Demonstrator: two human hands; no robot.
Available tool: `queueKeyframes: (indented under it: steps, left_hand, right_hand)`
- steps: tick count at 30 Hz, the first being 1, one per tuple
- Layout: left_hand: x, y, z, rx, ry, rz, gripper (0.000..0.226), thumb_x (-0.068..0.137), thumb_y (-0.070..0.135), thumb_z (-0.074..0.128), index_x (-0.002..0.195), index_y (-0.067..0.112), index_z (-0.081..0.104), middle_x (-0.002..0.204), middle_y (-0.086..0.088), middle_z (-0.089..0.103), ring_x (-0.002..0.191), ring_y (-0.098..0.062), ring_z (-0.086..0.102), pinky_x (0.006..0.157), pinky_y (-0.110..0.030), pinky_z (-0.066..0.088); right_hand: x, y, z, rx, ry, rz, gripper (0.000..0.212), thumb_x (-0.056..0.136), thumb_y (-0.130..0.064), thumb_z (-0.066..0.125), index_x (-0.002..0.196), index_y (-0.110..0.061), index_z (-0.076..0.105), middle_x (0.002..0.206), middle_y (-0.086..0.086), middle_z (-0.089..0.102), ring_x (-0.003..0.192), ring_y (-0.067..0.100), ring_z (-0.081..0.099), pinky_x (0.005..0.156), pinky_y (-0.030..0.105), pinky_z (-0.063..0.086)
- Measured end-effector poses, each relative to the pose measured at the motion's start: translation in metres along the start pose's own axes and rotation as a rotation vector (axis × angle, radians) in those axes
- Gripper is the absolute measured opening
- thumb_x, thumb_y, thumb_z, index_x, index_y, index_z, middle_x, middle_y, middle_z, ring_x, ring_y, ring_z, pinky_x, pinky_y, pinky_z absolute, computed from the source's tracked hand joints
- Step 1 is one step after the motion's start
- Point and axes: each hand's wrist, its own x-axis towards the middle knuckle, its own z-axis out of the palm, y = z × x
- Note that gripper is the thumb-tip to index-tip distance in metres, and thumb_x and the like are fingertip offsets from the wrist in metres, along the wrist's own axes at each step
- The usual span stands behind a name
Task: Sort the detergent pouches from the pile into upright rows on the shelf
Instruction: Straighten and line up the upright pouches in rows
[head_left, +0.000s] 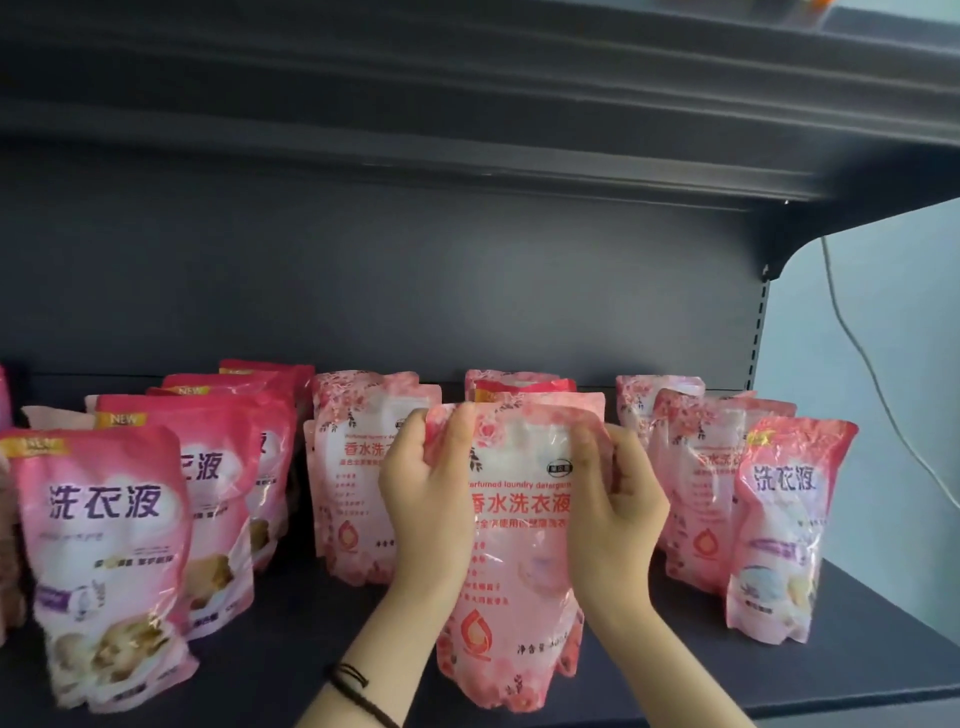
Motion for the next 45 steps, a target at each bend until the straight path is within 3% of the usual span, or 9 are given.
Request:
queueKeyframes:
  steps: [6, 14, 20, 23, 25, 34, 38, 41, 45]
  left_hand:
    - [-0.011, -0.022, 0.010, 0.021, 0.039, 0.020, 0.024, 0.087, 0.041, 0.061, 0.078, 0.019, 0.065, 0.071, 0.002, 0.065, 0.068, -0.013, 0.061, 0.064, -0.030, 0.051]
    - [-0.002, -0.034, 0.020, 0.050, 0.121, 0.016, 0.026, 0.084, 0.045, 0.061, 0.070, 0.023, 0.061, 0.065, 0.010, 0.060, 0.063, -0.008, 0.054, 0.062, -0.030, 0.045]
    - [-0.003, -0.042, 0.024, -0.001, 0.145, 0.009, 0.023, 0.090, 0.032, 0.063, 0.067, 0.027, 0.061, 0.059, 0.017, 0.058, 0.056, 0.002, 0.052, 0.055, -0.012, 0.043]
    - [-0.005, -0.045, 0.028, -0.007, 0.173, 0.048, 0.025, 0.089, 0.032, 0.062, 0.066, 0.026, 0.058, 0.054, 0.017, 0.054, 0.051, 0.001, 0.048, 0.051, -0.011, 0.040]
    - [-0.006, -0.046, 0.033, -0.038, 0.177, 0.046, 0.024, 0.087, 0.034, 0.063, 0.066, 0.024, 0.059, 0.055, 0.016, 0.054, 0.052, 0.002, 0.048, 0.051, -0.012, 0.041]
    - [-0.004, -0.058, 0.052, -0.056, 0.167, -0.023, 0.022, 0.086, 0.036, 0.065, 0.074, 0.018, 0.063, 0.061, 0.011, 0.055, 0.059, -0.005, 0.048, 0.058, -0.024, 0.044]
    - [-0.003, -0.050, 0.044, 0.036, 0.026, 0.017, 0.014, 0.088, 0.036, 0.063, 0.078, 0.027, 0.063, 0.071, 0.011, 0.063, 0.069, -0.004, 0.058, 0.066, -0.024, 0.049]
    - [0.013, -0.036, 0.032, 0.289, -0.155, 0.156, 0.008, 0.088, 0.033, 0.063, 0.094, 0.029, 0.064, 0.090, 0.016, 0.065, 0.092, -0.005, 0.062, 0.081, -0.025, 0.050]
    - [0.045, -0.014, 0.021, 0.621, -0.414, 0.358, 0.010, 0.088, 0.031, 0.063, 0.093, 0.022, 0.065, 0.088, 0.016, 0.062, 0.092, -0.004, 0.057, 0.082, -0.023, 0.046]
  right_hand:
    - [0.001, 0.026, -0.006, 0.020, 0.013, 0.056, 0.012, 0.089, -0.041, 0.055, 0.085, -0.046, 0.066, 0.076, -0.018, 0.065, 0.068, -0.002, 0.058, 0.060, 0.009, 0.044]
    - [0.010, 0.042, -0.002, 0.018, 0.004, 0.046, 0.015, 0.090, -0.038, 0.057, 0.077, -0.042, 0.063, 0.069, -0.017, 0.061, 0.060, 0.000, 0.051, 0.057, 0.009, 0.040]
    - [0.017, 0.046, -0.003, -0.034, -0.012, 0.093, 0.010, 0.084, -0.048, 0.055, 0.082, -0.041, 0.060, 0.118, -0.009, 0.054, 0.111, 0.006, 0.050, 0.083, 0.006, 0.040]
    - [0.019, 0.049, -0.007, 0.019, -0.098, 0.157, 0.022, 0.086, -0.051, 0.053, 0.078, -0.033, 0.062, 0.089, -0.007, 0.060, 0.078, 0.004, 0.056, 0.068, 0.025, 0.047]
    - [0.020, 0.049, -0.010, 0.006, -0.054, 0.103, 0.020, 0.088, -0.046, 0.054, 0.073, -0.033, 0.059, 0.073, -0.007, 0.053, 0.064, 0.003, 0.047, 0.061, 0.022, 0.040]
    - [0.036, 0.069, -0.018, -0.017, -0.024, 0.040, 0.017, 0.091, -0.037, 0.055, 0.075, -0.035, 0.060, 0.072, -0.007, 0.053, 0.065, 0.004, 0.047, 0.060, 0.019, 0.040]
    - [0.042, 0.067, -0.029, -0.014, -0.162, 0.070, 0.021, 0.095, -0.036, 0.054, 0.075, -0.031, 0.056, 0.069, -0.004, 0.054, 0.059, 0.003, 0.045, 0.053, 0.018, 0.041]
    - [0.058, 0.055, -0.039, -0.087, -0.302, 0.036, 0.018, 0.093, -0.020, 0.058, 0.088, -0.035, 0.052, 0.084, -0.012, 0.063, 0.072, 0.003, 0.058, 0.062, 0.014, 0.047]
    - [0.095, 0.028, -0.049, -0.293, -0.583, -0.064, 0.011, 0.083, -0.026, 0.060, 0.091, -0.031, 0.055, 0.090, -0.016, 0.065, 0.083, 0.001, 0.061, 0.068, 0.013, 0.046]
